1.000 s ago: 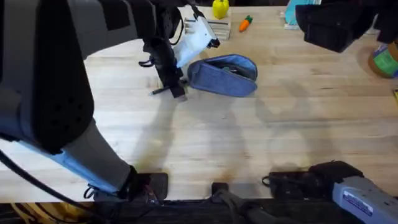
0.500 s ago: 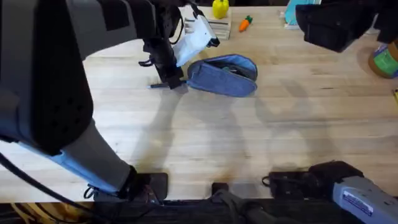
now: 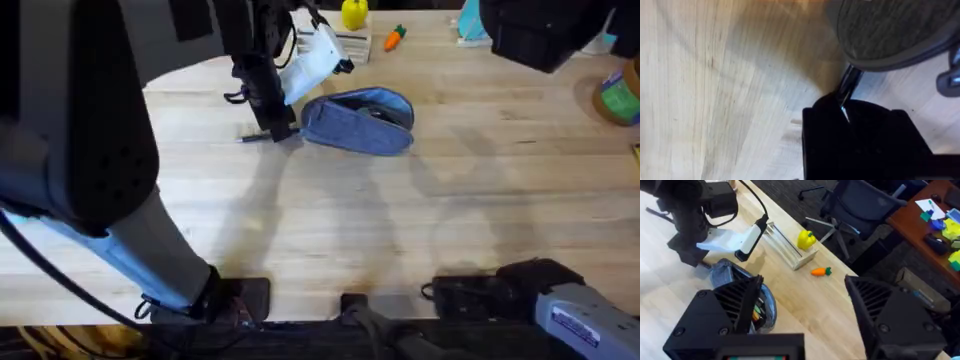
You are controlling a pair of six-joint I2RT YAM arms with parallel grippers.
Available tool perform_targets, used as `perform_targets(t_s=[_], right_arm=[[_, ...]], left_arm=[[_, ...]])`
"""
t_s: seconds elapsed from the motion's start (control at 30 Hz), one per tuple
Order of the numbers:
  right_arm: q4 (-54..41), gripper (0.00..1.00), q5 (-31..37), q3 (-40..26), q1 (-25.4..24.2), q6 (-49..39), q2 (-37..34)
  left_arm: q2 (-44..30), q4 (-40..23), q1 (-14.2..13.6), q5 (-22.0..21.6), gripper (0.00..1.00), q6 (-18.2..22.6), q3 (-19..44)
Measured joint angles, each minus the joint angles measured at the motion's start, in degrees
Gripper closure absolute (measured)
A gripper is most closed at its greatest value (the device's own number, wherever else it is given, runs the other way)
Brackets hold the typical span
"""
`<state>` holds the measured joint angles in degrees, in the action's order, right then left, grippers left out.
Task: Unzip the bag, pick up the pens from the table one at a time and place them inside, then zip the bag closed.
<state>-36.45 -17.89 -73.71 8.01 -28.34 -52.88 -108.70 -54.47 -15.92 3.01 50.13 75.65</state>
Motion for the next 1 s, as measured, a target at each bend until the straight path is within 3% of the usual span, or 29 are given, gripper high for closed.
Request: perform_targets(t_s=[0.23, 0.53, 0.77, 1.0], right_arm=[[-0.1, 0.007, 0.0, 0.0, 0.0, 0.0, 0.0], [-1.4, 0.007, 0.0, 0.0, 0.0, 0.0, 2.2], [-5.0, 0.007, 1.2, 0.0, 0.0, 0.0, 6.8], [-9.0, 0.007, 4.1, 0.0, 0.0, 0.0, 8.2]], left_arm=[[-0.8, -3.4, 0.1, -1.2, 0.96, 0.0, 3.7], [4.5, -6.2, 0.1, 0.0, 0.959, 0.4, 15.7], [10.3, -6.3, -3.1, 7.1, 0.959, 3.9, 19.4], [11.8, -4.4, -8.7, 21.3, 0.959, 7.2, 19.5]])
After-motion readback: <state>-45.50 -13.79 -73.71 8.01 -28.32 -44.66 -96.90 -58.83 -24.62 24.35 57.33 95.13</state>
